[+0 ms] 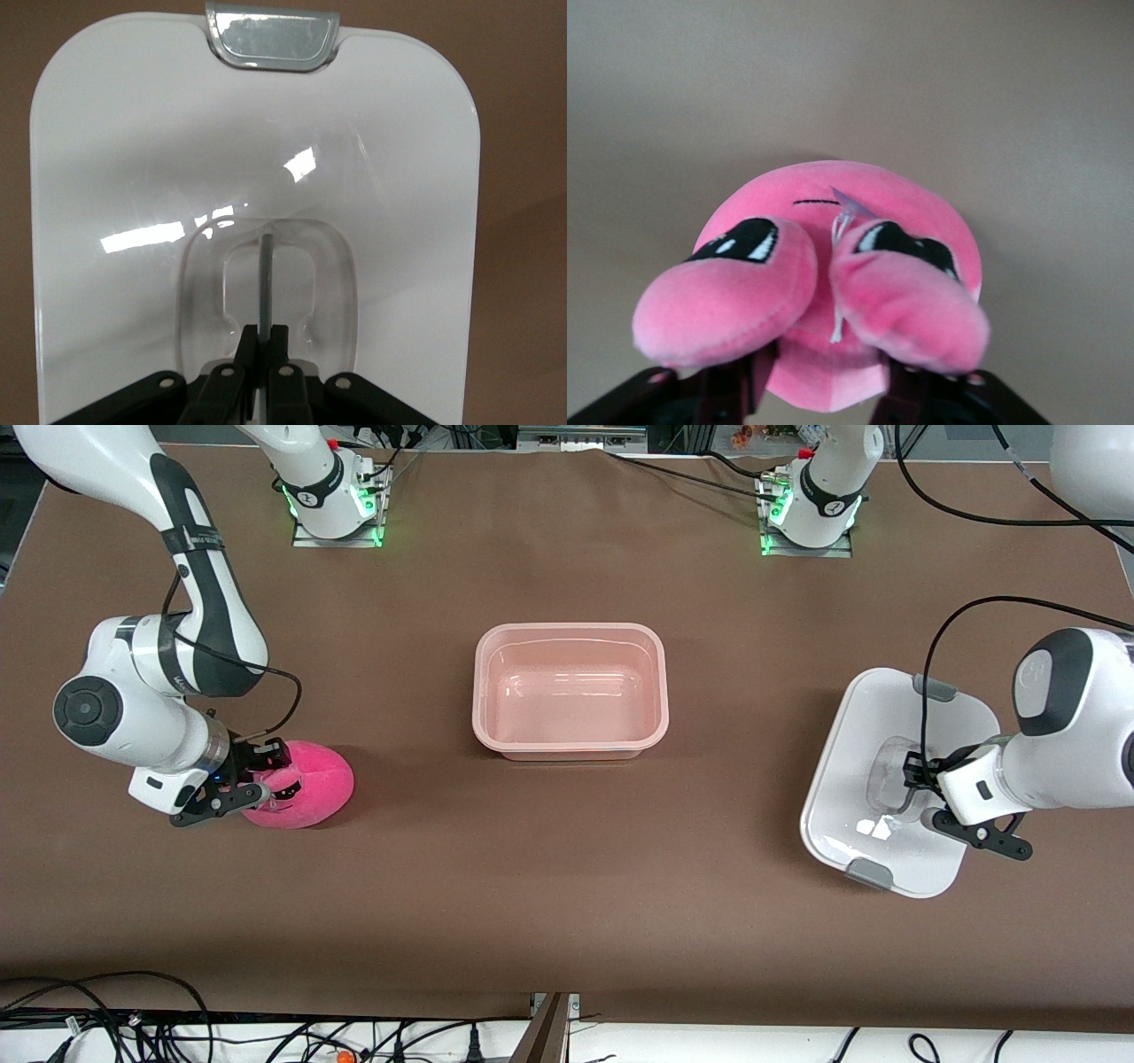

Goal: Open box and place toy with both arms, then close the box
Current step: 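Set the lid down with the left gripper while the right gripper grasps the toy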

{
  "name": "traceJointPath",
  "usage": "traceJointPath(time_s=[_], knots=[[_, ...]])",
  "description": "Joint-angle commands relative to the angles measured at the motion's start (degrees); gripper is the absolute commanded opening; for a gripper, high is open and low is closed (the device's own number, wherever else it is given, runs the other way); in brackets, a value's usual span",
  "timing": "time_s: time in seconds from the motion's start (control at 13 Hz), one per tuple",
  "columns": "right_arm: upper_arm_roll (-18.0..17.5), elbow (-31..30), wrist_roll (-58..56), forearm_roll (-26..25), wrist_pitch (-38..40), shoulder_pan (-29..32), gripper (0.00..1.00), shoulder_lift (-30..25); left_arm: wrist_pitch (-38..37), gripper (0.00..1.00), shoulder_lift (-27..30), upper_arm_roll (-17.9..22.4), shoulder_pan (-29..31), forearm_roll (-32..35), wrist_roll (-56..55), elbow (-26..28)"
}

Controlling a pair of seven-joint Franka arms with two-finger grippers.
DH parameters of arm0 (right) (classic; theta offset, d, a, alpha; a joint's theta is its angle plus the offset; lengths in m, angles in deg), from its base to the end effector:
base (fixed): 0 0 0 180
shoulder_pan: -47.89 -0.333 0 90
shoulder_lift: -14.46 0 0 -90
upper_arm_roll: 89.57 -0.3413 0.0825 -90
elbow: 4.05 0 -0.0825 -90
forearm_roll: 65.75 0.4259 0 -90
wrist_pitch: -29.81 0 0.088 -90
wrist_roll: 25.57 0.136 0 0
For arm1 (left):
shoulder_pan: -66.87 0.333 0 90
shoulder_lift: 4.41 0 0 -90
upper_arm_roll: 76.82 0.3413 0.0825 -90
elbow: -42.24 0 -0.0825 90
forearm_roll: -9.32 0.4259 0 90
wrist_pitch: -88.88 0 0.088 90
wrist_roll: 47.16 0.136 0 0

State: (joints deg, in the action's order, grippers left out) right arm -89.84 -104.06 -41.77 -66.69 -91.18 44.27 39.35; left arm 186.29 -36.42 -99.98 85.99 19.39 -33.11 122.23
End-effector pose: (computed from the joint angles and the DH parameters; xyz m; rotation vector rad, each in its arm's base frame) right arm 0.6920 0.0457 0.2902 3.0849 0.5601 -0.1084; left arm 0.7277 0.0186 0.3652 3.0233 -0.4937 -0.3158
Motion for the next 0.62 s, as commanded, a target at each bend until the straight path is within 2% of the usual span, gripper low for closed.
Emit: traceJointPath(time_s=[0.0, 0.23, 0.54], knots=[[-0.3, 0.8, -1.4, 1.2, -0.2, 0.1, 0.0, -0.5, -1.3, 0.0, 0.7, -0.6, 2.9, -1.7, 1.9, 1.0], [-0.7, 3.9, -5.4, 1.2, 2.8, -0.4, 0.0, -0.6, -2.8, 0.0, 0.8, -0.6, 4.5, -2.9, 3.3, 0.9], [-3.6, 11.6, -6.4, 1.2, 14.7, -0.6, 0.0, -1.2, -2.6, 0.0, 0.5, -0.4, 5.1, -2.9, 3.1, 0.9]])
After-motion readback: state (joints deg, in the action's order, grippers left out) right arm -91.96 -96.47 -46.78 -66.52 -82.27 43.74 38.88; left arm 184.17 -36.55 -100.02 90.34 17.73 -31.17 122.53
